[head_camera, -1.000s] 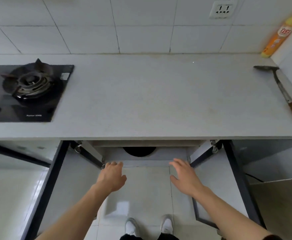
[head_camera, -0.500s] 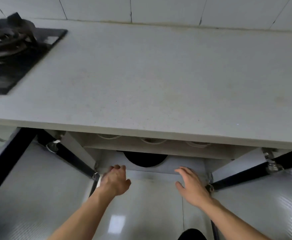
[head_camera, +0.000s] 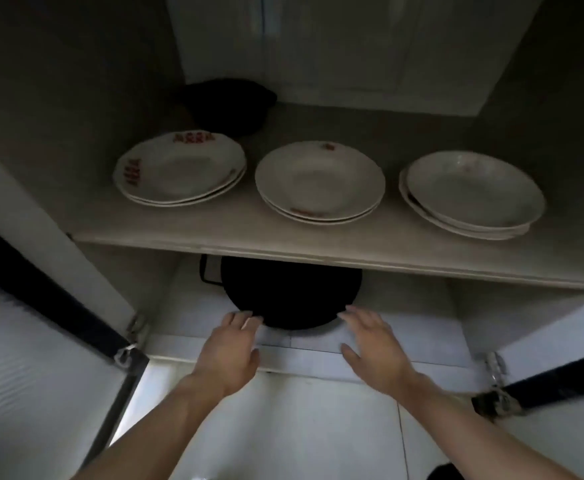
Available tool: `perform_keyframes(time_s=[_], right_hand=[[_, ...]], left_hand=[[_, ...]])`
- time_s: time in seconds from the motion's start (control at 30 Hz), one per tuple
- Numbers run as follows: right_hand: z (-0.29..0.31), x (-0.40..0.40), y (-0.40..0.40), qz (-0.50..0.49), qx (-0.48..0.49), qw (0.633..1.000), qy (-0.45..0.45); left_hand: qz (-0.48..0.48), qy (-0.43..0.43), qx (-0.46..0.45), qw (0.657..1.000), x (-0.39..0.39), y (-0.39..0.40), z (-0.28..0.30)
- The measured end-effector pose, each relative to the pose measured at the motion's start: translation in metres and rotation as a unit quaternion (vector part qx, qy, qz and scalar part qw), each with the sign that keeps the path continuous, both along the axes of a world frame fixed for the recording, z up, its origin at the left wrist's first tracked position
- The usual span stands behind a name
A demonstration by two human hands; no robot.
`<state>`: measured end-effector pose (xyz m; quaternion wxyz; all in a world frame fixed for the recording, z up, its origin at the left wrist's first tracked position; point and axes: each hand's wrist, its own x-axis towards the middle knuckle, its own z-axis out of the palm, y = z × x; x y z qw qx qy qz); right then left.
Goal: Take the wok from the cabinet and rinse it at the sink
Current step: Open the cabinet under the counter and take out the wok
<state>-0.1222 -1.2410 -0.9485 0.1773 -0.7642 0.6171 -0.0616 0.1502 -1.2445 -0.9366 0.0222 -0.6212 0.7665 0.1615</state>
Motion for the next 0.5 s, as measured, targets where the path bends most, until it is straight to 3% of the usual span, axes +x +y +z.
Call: perform_keyframes(time_s=[0.17,0.37,0.5], right_hand=[[-0.037,0.002,-0.019,0.069,0.013,0.996,0.052],[-0.046,0.009,-0.022,0.065,0.053,0.993,0.088],[-0.049,0.015,-0.029,0.063,0.017,0.994,0.089]], left_hand=[[-0.054,-0.026,-0.016,0.998,-0.014,-0.024,-0.039],[-0.050,-0.074,-0.016,0.996,-0.029,-0.032,-0.055],[-0.047,-0.105,-0.057,0.992,-0.033,-0.033,-0.066]])
